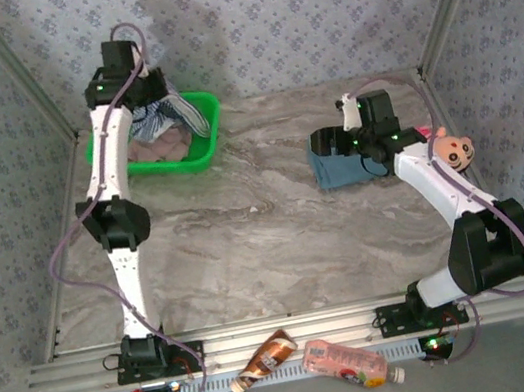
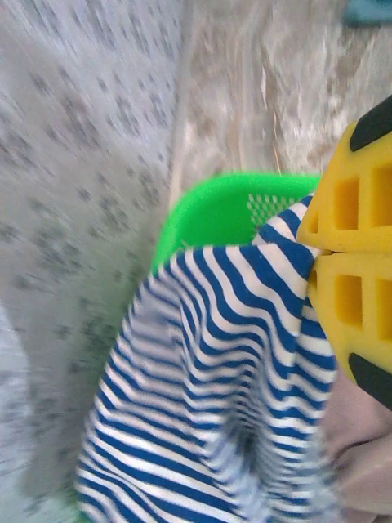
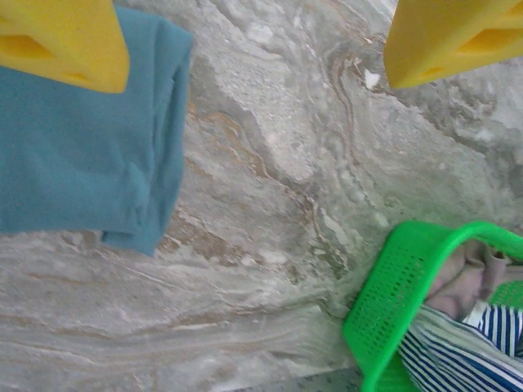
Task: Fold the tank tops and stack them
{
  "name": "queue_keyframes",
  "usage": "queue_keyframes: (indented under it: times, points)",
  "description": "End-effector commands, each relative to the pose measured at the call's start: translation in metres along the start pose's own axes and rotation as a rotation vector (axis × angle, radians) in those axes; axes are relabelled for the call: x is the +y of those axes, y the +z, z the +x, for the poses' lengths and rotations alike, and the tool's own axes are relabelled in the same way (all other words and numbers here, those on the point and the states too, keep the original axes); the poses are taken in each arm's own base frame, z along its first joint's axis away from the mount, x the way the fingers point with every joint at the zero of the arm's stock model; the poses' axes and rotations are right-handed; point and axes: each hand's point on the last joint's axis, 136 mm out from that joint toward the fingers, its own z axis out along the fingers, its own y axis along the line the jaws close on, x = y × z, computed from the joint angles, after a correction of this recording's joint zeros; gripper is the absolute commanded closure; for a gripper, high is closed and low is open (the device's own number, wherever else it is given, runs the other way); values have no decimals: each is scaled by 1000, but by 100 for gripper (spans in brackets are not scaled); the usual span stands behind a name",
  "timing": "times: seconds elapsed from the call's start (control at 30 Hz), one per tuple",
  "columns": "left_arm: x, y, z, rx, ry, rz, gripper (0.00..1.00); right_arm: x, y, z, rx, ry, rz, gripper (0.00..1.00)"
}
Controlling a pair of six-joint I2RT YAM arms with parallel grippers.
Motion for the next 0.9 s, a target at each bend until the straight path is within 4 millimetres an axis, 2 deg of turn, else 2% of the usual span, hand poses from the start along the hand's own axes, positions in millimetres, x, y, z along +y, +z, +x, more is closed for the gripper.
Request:
queue_keyframes:
  times: [0.0,0.13,0.3,0.43,0.57,0.67,0.73,0.87]
  points:
    - [-34,-66,-23,-67,5,106,100,20,-3,-17,-71,-5,-73,16]
    - [-66,-128,-33,-129,35,163,100,44,-5,-30,-121,-25,-145,16]
    - [-102,-211,-39,-234,71,221,100,85,-11,-40,-180,-112,-270,16]
    - [-135,-260,-31,-274,85,307,100,119,-17,-36,-206,-229,-357,16]
    - [-166,-299,-20,-308,91,374,100,150,-28,-26,-238,-340,-421,16]
    - [-186,-311,-3,-295,91,392,100,169,-40,-15,-254,-390,-474,16]
    - [-194,-304,14,-253,82,389,100,174,-46,-3,-238,-423,-471,16]
    - [-175,-250,61,-146,-18,318,100,160,-55,23,-199,-458,-417,16]
